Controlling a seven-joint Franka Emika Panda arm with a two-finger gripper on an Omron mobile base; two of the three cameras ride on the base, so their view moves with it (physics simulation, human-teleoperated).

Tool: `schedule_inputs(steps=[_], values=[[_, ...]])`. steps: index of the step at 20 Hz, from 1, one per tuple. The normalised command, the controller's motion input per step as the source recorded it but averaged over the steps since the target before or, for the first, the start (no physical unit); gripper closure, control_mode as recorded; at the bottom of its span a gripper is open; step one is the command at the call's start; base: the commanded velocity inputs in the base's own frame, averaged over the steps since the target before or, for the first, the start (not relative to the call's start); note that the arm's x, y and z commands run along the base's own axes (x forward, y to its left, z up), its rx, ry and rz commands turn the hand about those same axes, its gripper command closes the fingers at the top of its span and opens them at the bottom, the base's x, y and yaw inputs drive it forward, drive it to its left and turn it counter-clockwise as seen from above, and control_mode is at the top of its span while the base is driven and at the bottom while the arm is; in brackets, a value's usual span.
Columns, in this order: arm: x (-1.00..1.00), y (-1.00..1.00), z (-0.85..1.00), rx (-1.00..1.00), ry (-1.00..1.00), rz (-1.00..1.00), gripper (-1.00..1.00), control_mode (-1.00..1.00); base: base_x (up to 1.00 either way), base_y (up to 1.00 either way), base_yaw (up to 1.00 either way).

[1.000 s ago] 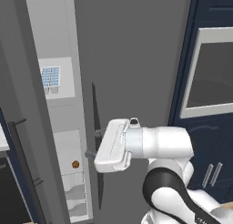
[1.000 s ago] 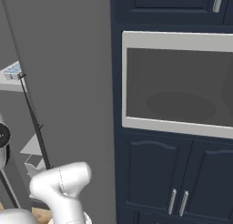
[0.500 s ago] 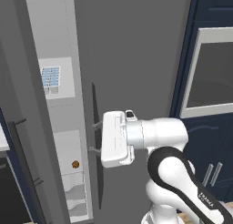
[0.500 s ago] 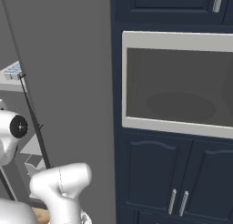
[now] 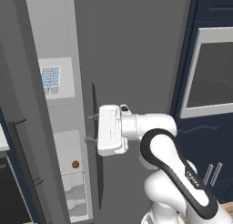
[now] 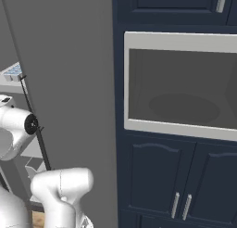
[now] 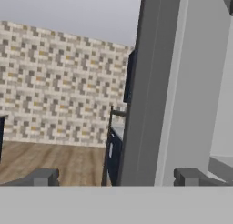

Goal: Open the freezer door, pick up the ice cube tray from the freezer, and place it on the dining counter.

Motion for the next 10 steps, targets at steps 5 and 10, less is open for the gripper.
schedule_inputs(steps=[5,10], values=[[0.26,0.30,0.00,0.00,0.00,0.02,-1.00,-1.00,0.00,0.00,0.00],[0.26,0.33,0.00,0.00,0.00,0.02,-1.00,-1.00,0.00,0.00,0.00]])
